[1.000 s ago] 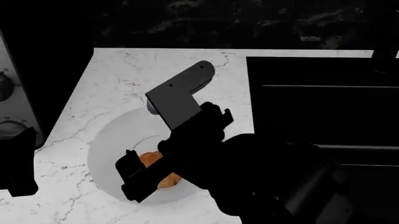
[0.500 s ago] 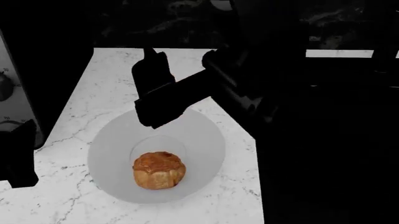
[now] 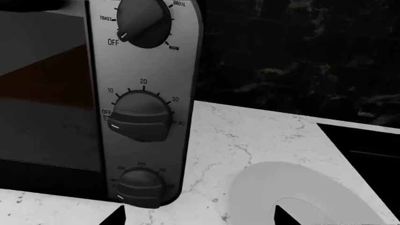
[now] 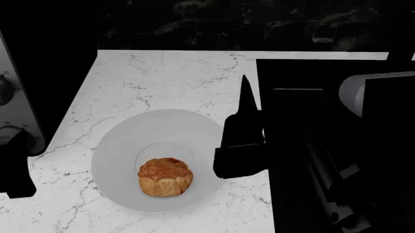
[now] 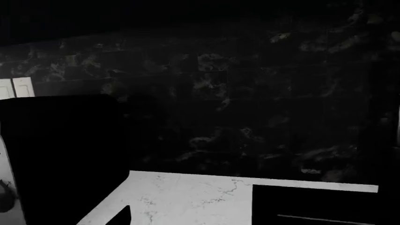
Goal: Place the pastries on the plates.
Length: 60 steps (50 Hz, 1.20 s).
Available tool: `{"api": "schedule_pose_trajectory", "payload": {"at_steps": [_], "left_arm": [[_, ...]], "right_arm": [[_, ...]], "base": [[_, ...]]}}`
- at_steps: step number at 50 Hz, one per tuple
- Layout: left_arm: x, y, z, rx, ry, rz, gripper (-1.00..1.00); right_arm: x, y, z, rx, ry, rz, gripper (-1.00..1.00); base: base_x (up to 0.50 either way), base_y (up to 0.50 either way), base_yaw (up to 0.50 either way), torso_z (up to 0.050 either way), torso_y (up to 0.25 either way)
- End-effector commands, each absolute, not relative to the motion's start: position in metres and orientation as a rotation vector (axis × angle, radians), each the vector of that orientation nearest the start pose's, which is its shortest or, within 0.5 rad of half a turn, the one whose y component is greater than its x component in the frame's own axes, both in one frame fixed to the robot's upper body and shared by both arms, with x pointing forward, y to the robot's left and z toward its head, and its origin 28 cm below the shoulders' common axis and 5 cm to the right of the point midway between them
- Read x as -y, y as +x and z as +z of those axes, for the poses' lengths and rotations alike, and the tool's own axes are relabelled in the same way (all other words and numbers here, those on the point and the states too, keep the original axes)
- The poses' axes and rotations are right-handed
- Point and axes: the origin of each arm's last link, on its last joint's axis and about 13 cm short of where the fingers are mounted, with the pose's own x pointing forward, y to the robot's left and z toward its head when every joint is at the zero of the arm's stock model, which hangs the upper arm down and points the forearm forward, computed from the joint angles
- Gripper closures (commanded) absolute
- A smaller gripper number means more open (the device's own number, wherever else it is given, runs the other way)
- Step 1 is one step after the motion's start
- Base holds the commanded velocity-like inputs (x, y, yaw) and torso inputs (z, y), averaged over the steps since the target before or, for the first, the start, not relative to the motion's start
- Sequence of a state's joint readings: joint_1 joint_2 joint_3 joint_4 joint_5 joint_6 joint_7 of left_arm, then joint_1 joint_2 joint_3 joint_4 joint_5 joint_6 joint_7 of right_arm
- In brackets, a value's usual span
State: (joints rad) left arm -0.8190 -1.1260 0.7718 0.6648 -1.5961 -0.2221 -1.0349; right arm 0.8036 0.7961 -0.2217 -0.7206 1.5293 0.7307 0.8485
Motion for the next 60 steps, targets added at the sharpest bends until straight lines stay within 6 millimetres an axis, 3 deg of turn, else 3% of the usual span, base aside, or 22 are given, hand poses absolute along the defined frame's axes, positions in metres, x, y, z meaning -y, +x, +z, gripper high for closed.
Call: {"api": "schedule_pose_trajectory", "payload": {"at_steps": [1,6,20,29,34,48,60], "left_arm": [[-0.246,0.191,0.205,-0.12,-0.123,0.07,-1.0],[-0.244,0.19,0.194,-0.125,-0.126,0.092,-1.0],[-0.241,0.2,0.187,-0.14,-0.132,0.094,-1.0],[-0.251,0.21,0.156,-0.141,-0.072,0.228,-1.0],[-0.254,0.216,0.125,-0.158,-0.058,0.313,-1.0],[-0.255,0.209,0.106,-0.071,-0.106,0.461,-1.0],[-0.263,0.207,0.113,-0.037,-0.134,0.558,-1.0]], "right_arm": [[0.124,0.186,0.239,0.14,0.168,0.152,-1.0],[0.126,0.188,0.229,0.13,0.187,0.117,-1.0],[0.126,0.2,0.22,0.116,0.202,0.098,-1.0],[0.132,0.221,0.18,0.123,0.154,-0.106,-1.0],[0.135,0.231,0.146,0.092,0.128,-0.214,-1.0],[0.136,0.23,0.133,0.077,0.162,-0.327,-1.0],[0.144,0.228,0.138,0.123,0.144,-0.425,-1.0]], "base": [[0.0,0.0,0.0,0.0,0.0],[0.0,0.0,0.0,0.0,0.0],[0.0,0.0,0.0,0.0,0.0],[0.0,0.0,0.0,0.0,0.0],[0.0,0.0,0.0,0.0,0.0],[0.0,0.0,0.0,0.0,0.0],[0.0,0.0,0.0,0.0,0.0]]}}
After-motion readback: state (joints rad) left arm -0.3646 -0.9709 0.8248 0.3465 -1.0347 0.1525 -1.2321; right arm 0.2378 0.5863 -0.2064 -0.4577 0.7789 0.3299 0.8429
